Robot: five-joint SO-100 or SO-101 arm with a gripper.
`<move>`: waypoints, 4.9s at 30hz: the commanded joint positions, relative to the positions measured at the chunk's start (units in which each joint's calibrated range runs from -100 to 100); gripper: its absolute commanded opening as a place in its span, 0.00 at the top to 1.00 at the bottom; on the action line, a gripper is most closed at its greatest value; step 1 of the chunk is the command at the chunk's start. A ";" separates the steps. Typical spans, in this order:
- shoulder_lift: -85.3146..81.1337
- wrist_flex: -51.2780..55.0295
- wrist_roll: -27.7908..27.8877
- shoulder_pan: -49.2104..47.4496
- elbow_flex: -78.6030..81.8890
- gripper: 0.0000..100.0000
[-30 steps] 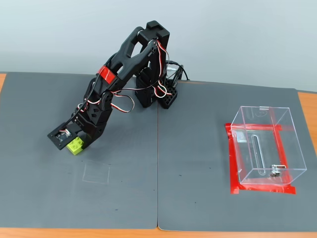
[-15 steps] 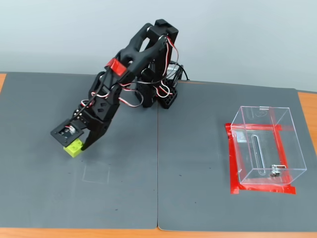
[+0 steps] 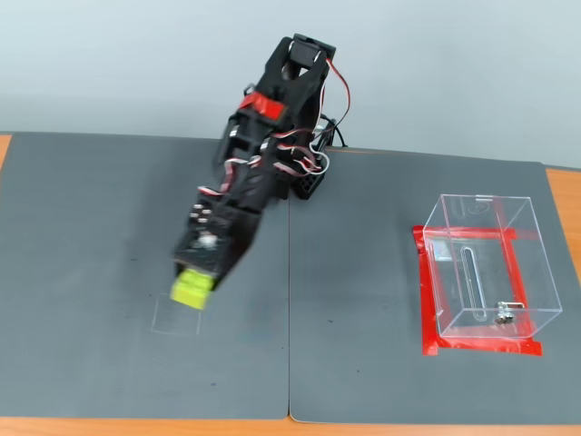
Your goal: Pick the green lego block and place it into the transparent box
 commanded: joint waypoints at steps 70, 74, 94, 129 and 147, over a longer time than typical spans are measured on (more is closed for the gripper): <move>18.86 5.07 0.17 -66.13 -29.67 0.70; 18.86 5.07 0.12 -66.13 -29.67 0.70; 11.82 5.50 0.48 -61.58 -28.77 0.94; -39.98 5.07 0.33 -20.47 19.08 0.98; -61.34 5.07 0.12 -17.34 45.95 0.98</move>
